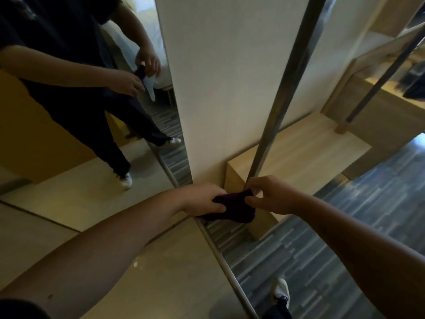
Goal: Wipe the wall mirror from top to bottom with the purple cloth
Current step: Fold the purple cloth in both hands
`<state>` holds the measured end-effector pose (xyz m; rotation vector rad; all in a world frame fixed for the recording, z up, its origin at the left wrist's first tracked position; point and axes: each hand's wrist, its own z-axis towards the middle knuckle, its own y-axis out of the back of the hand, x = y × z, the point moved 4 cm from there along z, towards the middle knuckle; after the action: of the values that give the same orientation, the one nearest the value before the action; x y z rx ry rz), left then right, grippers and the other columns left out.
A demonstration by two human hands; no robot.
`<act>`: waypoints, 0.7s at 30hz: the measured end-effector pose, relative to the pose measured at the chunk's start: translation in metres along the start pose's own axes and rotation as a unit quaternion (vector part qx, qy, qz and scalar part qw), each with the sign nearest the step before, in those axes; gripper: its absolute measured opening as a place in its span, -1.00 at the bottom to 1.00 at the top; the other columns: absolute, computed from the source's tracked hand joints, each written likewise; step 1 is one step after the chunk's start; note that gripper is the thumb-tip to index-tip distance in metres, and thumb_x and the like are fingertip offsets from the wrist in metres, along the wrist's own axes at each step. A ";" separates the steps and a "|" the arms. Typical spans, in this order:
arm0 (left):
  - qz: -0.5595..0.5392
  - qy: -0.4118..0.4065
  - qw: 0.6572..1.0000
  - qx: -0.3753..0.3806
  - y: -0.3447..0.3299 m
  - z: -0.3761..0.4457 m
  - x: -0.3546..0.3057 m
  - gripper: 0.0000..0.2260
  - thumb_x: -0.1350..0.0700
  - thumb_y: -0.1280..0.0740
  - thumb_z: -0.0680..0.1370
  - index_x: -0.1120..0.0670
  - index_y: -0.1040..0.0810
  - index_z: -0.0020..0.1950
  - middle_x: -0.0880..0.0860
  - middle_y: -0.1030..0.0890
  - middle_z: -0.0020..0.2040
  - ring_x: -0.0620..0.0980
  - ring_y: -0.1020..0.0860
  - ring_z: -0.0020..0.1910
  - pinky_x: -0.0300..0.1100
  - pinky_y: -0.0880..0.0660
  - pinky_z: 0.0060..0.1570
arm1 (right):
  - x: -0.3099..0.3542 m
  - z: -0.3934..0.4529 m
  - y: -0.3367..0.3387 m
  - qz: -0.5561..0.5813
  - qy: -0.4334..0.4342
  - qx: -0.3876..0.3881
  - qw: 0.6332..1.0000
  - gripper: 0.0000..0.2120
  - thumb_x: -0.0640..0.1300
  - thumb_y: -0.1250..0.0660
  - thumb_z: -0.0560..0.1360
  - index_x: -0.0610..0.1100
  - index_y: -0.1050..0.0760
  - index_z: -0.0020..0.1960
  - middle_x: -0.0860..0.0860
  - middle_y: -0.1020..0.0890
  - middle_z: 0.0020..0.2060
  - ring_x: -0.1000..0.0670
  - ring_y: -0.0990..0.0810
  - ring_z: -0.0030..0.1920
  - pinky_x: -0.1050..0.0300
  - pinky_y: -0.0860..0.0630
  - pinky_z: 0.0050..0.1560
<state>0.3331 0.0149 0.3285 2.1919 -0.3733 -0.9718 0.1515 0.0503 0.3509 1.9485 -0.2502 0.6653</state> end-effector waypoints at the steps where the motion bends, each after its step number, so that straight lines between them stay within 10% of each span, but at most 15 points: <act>1: 0.018 -0.005 1.000 -0.016 0.004 0.014 -0.010 -0.90 0.02 -0.27 0.65 -0.01 -0.55 0.10 -0.04 -0.51 0.06 -0.10 -0.53 -0.06 -0.12 -0.49 -0.05 | -0.014 -0.002 0.010 -0.001 -0.007 -0.007 1.000 -0.92 -0.07 -0.39 0.53 -0.04 -0.56 0.00 0.04 -0.65 -0.07 0.07 -0.62 -0.04 0.15 -0.58 0.00; 7: 0.058 0.019 0.997 -0.043 -0.001 0.125 -0.062 -0.80 -0.02 -0.31 0.64 0.03 -0.55 0.20 -0.01 -0.60 0.04 0.00 -0.57 0.02 -0.08 -0.50 -0.06 | -0.103 -0.004 0.049 -0.133 0.048 0.035 0.989 -0.65 0.09 -0.34 0.53 0.02 -0.41 0.26 0.12 -0.53 0.06 0.08 -0.55 0.01 0.15 -0.55 0.03; 21: 0.074 0.043 0.995 -0.048 -0.096 0.325 -0.056 -0.86 0.05 -0.30 0.63 -0.01 -0.50 0.18 0.01 -0.61 0.04 0.03 -0.58 -0.02 -0.03 -0.56 -0.07 | -0.340 0.046 0.021 -0.140 -0.006 0.200 0.970 -0.78 -0.13 -0.22 0.62 -0.03 -0.46 0.25 -0.03 -0.56 0.06 -0.06 -0.55 -0.02 0.06 -0.49 -0.06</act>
<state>0.0541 -0.0457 0.1376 2.0799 -0.4332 -0.7971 -0.1229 -0.0380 0.1640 2.3158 0.1656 0.5464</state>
